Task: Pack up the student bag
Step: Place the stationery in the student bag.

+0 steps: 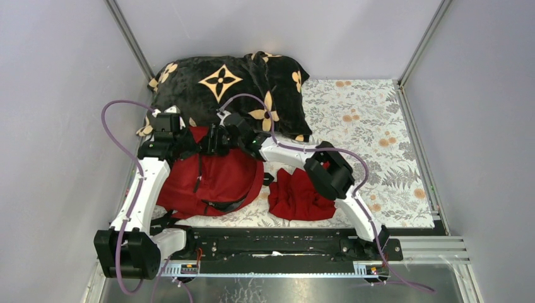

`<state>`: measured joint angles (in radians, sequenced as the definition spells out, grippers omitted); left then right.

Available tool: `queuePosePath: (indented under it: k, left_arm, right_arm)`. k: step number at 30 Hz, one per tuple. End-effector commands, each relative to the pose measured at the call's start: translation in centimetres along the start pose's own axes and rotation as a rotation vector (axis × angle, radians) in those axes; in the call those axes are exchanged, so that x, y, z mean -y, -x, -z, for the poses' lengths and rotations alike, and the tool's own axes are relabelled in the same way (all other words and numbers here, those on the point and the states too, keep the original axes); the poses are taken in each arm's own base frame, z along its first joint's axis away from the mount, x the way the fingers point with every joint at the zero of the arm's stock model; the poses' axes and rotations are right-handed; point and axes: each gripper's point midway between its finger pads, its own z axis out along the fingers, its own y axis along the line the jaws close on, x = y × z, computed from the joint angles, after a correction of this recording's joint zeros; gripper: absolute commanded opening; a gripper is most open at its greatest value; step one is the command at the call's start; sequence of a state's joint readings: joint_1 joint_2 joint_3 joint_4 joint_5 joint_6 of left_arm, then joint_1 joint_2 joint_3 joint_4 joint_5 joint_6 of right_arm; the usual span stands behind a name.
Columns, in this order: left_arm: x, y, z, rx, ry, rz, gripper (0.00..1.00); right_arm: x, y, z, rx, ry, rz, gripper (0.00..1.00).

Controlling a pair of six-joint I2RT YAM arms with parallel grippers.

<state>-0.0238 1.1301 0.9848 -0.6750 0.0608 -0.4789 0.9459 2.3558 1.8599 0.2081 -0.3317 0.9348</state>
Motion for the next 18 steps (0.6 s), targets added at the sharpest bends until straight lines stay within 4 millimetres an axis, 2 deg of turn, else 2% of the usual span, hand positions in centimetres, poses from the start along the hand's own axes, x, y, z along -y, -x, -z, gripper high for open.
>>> queuePosePath:
  k: [1,5,9,12,14,18]
  left_arm:
    - [1.0,0.5,0.4,0.010,-0.040,-0.010,0.00]
    - [1.4,0.3,-0.1,-0.008,-0.062,0.010,0.00]
    - [1.4,0.1,-0.7,-0.026,-0.061,0.021,0.00]
    - [1.8,0.1,-1.4,-0.037,-0.079,0.036,0.00]
    - [2.5,-0.3,-2.3,-0.063,-0.114,0.069,0.00]
    - [3.1,-1.1,-4.1,-0.101,-0.144,0.103,0.00]
  right_arm:
    - [-6.8,4.3,5.2,0.111,0.102,0.164,0.48]
    - [-6.6,5.1,7.6,0.124,0.045,0.240,0.49]
    - [-3.9,6.6,10.6,0.148,-0.060,0.284,0.48]
    - [-1.2,7.2,12.5,0.177,-0.126,0.283,0.44]
    - [0.0,7.0,12.7,0.178,-0.161,0.293,0.43]
    - [1.4,5.7,11.8,0.119,-0.175,0.253,0.39]
